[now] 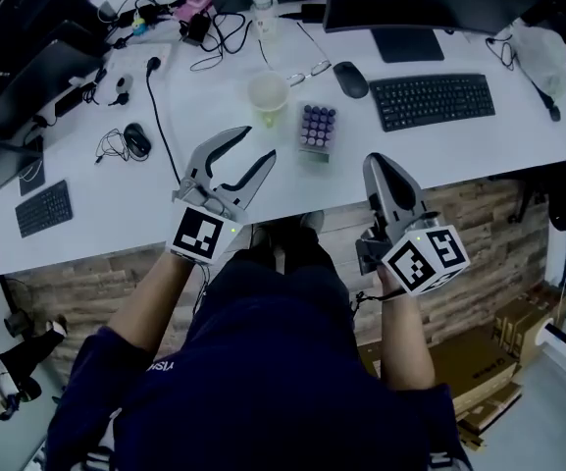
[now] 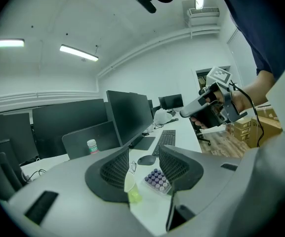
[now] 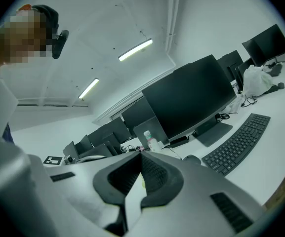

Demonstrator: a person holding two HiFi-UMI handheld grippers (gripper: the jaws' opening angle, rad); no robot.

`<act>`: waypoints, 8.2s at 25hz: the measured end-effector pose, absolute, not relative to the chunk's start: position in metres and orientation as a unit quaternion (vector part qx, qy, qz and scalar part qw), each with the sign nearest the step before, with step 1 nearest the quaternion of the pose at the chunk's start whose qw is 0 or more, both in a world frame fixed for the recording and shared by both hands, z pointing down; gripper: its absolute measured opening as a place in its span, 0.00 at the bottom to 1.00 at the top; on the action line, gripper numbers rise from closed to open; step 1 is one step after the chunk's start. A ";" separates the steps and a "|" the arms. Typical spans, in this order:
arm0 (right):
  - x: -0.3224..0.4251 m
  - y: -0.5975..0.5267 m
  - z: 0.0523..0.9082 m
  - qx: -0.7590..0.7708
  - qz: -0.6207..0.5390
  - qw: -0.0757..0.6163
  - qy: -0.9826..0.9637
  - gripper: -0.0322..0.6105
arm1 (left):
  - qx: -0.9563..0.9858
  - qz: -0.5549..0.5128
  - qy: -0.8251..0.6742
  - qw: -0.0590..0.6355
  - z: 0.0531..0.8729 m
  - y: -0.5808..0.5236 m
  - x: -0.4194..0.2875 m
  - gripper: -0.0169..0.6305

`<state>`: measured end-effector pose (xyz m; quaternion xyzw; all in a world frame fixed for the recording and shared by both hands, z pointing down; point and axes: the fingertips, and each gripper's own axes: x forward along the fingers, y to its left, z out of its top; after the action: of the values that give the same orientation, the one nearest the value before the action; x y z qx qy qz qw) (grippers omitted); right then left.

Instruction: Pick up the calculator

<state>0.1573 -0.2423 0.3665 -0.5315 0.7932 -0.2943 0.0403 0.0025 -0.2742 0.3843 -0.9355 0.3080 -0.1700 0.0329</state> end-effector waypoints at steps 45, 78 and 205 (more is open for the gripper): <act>0.215 -0.265 0.514 -0.535 -0.370 0.026 0.759 0.06 | -0.931 -0.314 0.173 0.073 0.553 -0.258 0.082 0.34; 0.239 -0.226 0.546 -0.566 -0.385 0.045 0.728 0.06 | -0.894 -0.390 0.114 0.188 0.610 -0.233 0.103 0.33; 0.203 -0.211 0.193 -0.576 -0.108 0.135 0.799 0.05 | -0.793 -0.163 0.227 0.541 0.208 -0.233 0.097 0.17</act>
<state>0.2030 -0.2113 0.1929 -0.5758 0.7991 -0.1077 0.1351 0.0967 -0.2327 0.2076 -0.7933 0.2267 -0.1630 0.5410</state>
